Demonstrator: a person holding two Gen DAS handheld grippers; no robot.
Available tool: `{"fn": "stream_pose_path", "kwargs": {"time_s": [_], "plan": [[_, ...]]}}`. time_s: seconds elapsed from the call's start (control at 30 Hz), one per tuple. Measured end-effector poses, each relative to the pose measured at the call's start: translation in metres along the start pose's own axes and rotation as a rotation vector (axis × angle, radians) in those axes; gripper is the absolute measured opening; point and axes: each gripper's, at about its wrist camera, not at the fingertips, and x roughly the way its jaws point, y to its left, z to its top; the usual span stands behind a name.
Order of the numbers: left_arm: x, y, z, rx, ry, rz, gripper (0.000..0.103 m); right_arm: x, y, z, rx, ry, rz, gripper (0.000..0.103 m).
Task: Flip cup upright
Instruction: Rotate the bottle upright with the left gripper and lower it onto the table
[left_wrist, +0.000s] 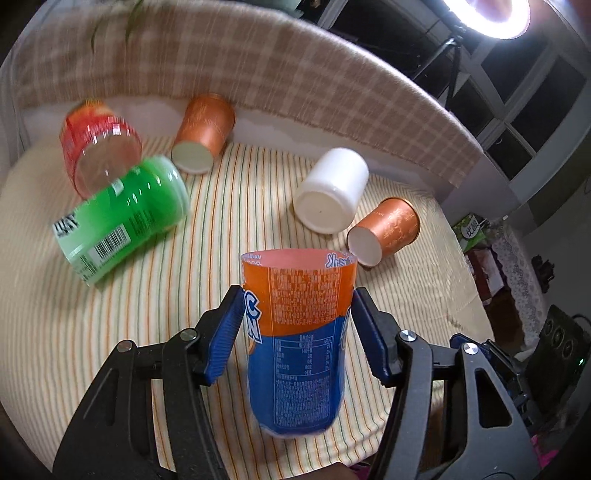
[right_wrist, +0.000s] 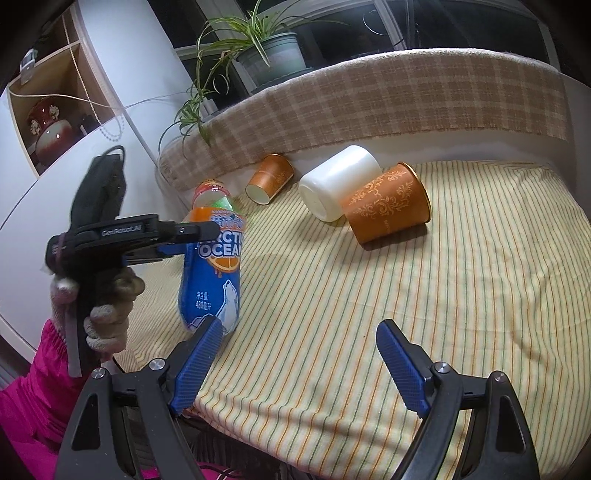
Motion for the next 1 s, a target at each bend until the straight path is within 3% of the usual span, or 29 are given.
{"fn": "stream_pose_path", "kwargs": {"time_s": [0.17,0.43,1.0], "plan": [[-0.015,-0.019,-0.002,0.075,-0.087,0.051,0.061,-0.005,0.005,0.002,-0.018,-0.024,-0.024,0.087],[-0.014,-0.039,-0.005,0.155,-0.146,0.108,0.061,-0.006,0.007,0.003,-0.025,-0.040,-0.059,0.087],[-0.001,-0.055,-0.014,0.235,-0.151,0.147,0.061,-0.008,0.003,0.003,-0.017,-0.050,-0.083,0.087]]}}
